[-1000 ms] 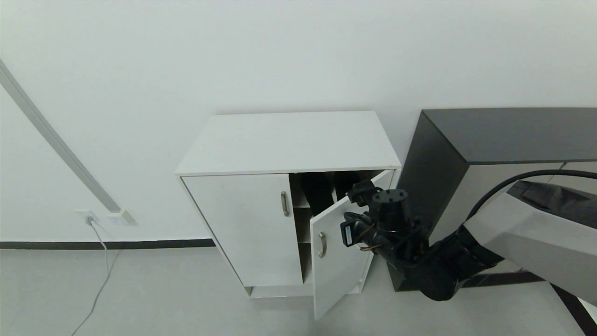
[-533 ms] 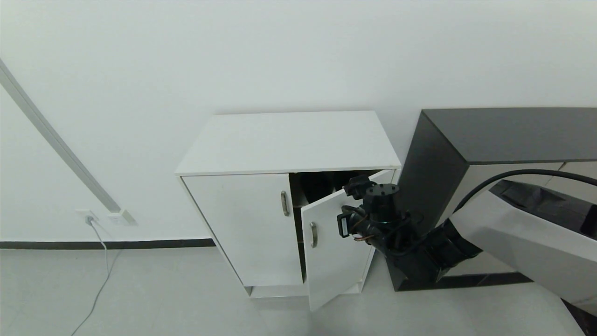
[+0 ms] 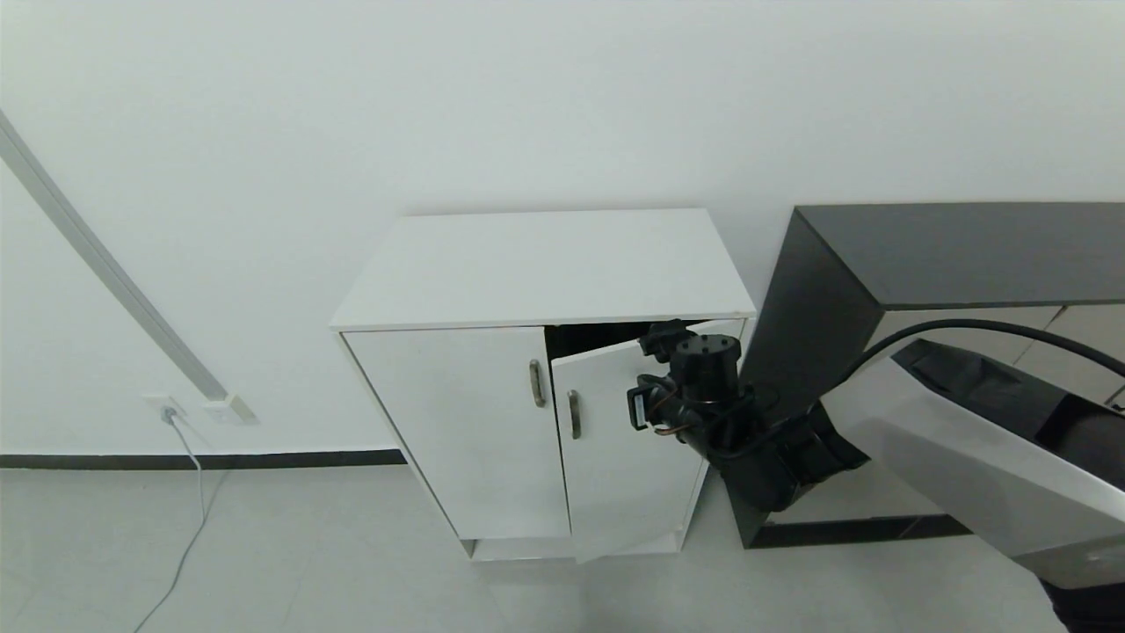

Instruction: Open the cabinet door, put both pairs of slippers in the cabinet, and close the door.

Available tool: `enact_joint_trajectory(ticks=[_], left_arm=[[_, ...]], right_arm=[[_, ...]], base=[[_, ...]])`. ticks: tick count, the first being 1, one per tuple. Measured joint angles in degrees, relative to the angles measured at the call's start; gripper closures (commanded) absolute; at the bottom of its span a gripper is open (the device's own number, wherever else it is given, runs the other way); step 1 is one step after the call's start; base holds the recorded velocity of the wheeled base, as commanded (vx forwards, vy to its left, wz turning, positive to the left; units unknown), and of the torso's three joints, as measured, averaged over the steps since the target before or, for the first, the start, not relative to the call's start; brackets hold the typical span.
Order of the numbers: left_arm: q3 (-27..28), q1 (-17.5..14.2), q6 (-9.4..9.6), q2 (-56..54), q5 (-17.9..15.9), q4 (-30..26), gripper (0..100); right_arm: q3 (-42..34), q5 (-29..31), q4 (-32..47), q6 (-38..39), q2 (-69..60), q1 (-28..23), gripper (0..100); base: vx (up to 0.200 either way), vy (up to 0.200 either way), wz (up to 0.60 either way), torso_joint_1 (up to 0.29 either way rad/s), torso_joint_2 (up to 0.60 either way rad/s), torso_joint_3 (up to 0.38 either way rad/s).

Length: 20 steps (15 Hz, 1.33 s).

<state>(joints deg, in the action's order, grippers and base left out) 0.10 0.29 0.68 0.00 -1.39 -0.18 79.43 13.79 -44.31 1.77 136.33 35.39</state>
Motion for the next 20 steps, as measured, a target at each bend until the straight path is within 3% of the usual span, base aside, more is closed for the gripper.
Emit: enact_joint_trajectory(ticks=[12,20], left_arm=[[0.00,-0.05,0.05,0.00,0.00,0.00,100],[0.00,-0.02,0.05,0.00,0.00,0.00,100]], right_arm=[[13.26,0.00,7.42,-0.11,5.64,-1.51,100],[14.62,0.00,7.69,-0.11,6.95,-2.01,100]], base=[[0.000,0.000,0.00,0.000,0.00,0.000],[0.000,0.000,0.00,0.000,0.00,0.000]])
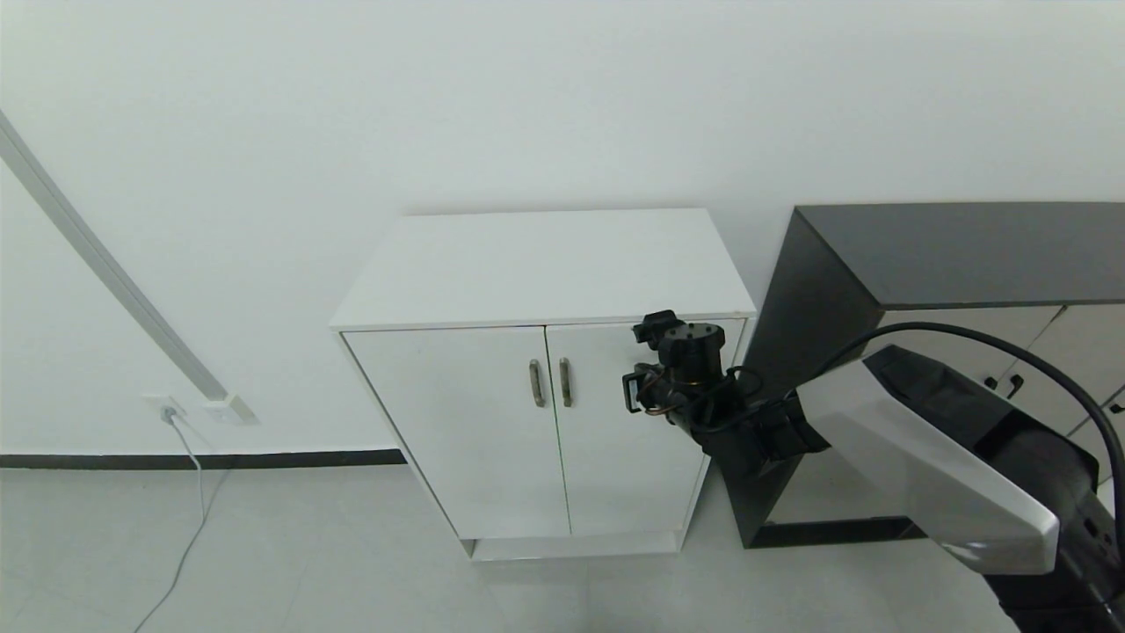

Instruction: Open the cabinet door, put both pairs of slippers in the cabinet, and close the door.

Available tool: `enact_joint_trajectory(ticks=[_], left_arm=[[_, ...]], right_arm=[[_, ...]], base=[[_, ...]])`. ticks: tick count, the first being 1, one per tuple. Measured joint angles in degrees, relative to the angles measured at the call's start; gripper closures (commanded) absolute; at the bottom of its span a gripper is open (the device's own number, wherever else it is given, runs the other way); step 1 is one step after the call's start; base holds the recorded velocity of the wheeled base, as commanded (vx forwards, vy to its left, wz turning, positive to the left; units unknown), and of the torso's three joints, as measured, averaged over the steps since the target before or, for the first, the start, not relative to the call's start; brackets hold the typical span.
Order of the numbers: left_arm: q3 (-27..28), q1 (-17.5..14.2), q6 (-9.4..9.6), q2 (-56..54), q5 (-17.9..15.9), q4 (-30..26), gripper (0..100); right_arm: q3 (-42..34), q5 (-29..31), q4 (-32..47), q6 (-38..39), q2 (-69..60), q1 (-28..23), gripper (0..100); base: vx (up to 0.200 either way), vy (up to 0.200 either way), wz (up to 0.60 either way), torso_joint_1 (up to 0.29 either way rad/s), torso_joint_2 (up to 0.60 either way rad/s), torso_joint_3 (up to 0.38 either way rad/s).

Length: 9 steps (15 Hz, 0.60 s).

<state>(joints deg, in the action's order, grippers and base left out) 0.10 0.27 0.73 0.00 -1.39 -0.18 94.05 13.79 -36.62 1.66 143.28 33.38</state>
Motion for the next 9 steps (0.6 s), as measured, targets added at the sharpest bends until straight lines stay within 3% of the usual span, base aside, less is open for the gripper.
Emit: enact_joint_trajectory(ticks=[9], left_arm=[[0.00,0.02,0.00,0.00,0.00,0.00,100]], right_arm=[[2.19,0.06,1.05,0.06,1.13,-0.69,100]], base=[[0.000,0.000,0.00,0.000,0.00,0.000]])
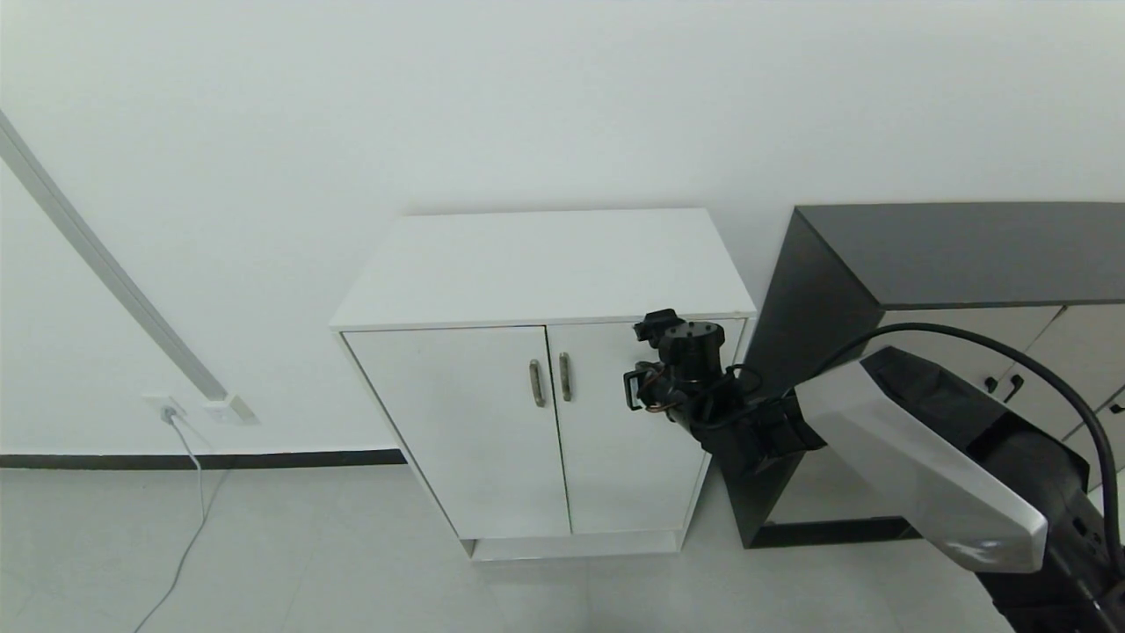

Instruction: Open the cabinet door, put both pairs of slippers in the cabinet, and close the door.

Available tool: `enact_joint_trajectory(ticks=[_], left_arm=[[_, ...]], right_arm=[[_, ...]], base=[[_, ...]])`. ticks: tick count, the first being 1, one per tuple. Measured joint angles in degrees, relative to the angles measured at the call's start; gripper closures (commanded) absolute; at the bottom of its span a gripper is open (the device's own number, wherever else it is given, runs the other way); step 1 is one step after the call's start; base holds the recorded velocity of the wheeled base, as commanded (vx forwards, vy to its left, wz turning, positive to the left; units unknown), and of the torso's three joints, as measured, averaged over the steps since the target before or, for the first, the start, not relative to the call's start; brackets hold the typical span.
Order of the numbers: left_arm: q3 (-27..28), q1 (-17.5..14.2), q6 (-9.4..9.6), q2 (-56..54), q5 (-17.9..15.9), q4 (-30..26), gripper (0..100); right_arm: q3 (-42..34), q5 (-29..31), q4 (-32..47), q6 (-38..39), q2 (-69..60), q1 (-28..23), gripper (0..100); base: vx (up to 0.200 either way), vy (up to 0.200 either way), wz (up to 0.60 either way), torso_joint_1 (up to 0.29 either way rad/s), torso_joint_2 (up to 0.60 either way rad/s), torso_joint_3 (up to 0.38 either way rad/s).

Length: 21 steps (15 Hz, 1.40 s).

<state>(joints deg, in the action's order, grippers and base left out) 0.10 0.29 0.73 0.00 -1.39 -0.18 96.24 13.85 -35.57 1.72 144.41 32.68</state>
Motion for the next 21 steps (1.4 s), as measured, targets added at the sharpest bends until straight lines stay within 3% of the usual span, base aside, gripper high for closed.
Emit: enact_joint_trajectory(ticks=[5,9,17,21], left_arm=[[0.00,-0.05,0.02,0.00,-0.02,0.00,100],[0.00,-0.02,0.05,0.00,-0.02,0.00,100],[0.00,-0.02,0.00,0.00,-0.02,0.00,100],[0.00,-0.05,-0.02,0.00,-0.02,0.00,100]], right_arm=[[0.11,0.07,-0.15,0.05,0.30,-0.41,100],[-5.25,0.07,-0.88,0.24,-2.62,0.66,100],[-29.40,0.21,-12.79,0.13,-16.69,2.51,100],[-42.72,0.73,-15.64,0.06,-27.51,-1.66,100]], base=[[0.000,0.000,0.00,0.000,0.00,0.000],[0.000,0.000,0.00,0.000,0.00,0.000],[0.000,0.000,0.00,0.000,0.00,0.000],[0.000,0.000,0.00,0.000,0.00,0.000]])
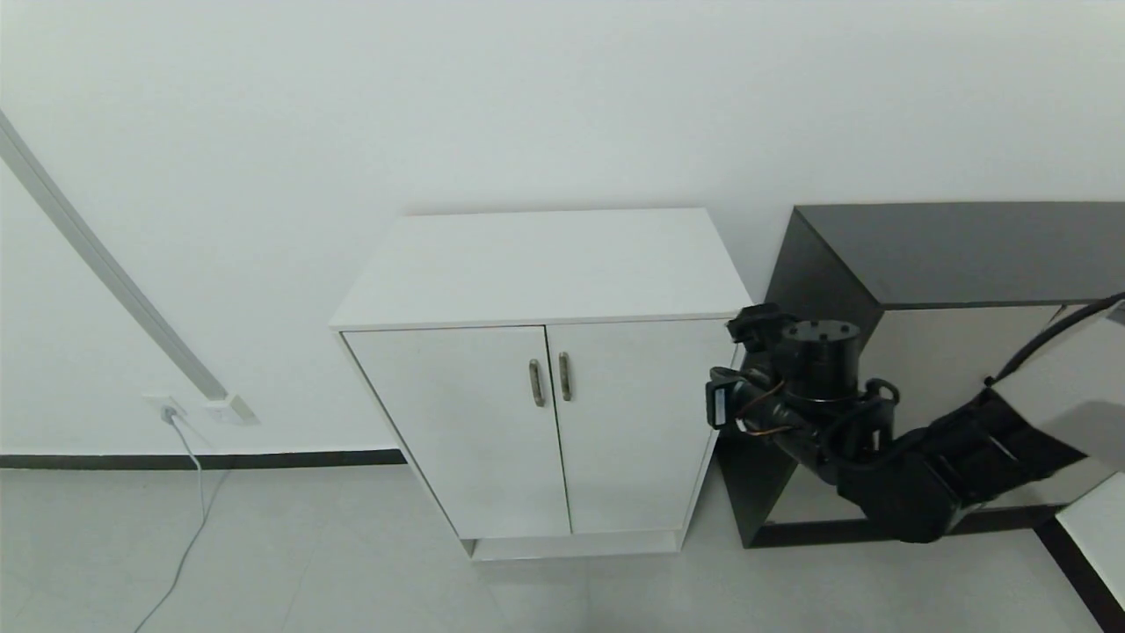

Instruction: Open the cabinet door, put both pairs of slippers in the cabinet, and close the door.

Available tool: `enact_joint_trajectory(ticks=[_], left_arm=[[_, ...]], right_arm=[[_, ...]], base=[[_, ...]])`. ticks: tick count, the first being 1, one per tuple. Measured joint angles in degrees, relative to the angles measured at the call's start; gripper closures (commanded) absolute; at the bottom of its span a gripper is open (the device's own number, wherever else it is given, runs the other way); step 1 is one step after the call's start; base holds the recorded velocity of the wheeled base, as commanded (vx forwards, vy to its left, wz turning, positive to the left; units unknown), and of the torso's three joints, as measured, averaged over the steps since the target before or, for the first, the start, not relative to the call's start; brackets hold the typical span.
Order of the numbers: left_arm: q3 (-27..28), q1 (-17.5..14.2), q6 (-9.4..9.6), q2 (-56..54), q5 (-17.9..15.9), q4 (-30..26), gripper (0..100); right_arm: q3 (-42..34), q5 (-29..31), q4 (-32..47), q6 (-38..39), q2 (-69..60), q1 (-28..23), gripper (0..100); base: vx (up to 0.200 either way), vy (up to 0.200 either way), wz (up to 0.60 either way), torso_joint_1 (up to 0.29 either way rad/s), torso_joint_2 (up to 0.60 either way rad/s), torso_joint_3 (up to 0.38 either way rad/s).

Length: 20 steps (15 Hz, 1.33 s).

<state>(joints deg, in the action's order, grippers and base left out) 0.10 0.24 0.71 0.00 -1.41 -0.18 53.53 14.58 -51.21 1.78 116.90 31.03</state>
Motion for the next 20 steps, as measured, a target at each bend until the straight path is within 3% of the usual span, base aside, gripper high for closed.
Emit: enact_joint_trajectory(ticks=[10,16,20], left_arm=[[0.00,0.02,-0.02,0.00,0.05,0.02,100],[0.00,0.00,0.00,0.00,0.07,0.00,100],[0.00,0.02,-0.02,0.00,0.09,0.00,100]], right_arm=[[-29.11,5.94,-0.11,-1.18,-29.79,-13.67,100],[-47.86,5.80,1.27,-2.86,-48.82,-15.41,100],[-53.04,5.47,7.72,-2.71,-57.06,-15.48,100]], base=[[0.000,0.000,0.00,0.000,0.00,0.000],[0.000,0.000,0.00,0.000,0.00,0.000],[0.000,0.000,0.00,0.000,0.00,0.000]])
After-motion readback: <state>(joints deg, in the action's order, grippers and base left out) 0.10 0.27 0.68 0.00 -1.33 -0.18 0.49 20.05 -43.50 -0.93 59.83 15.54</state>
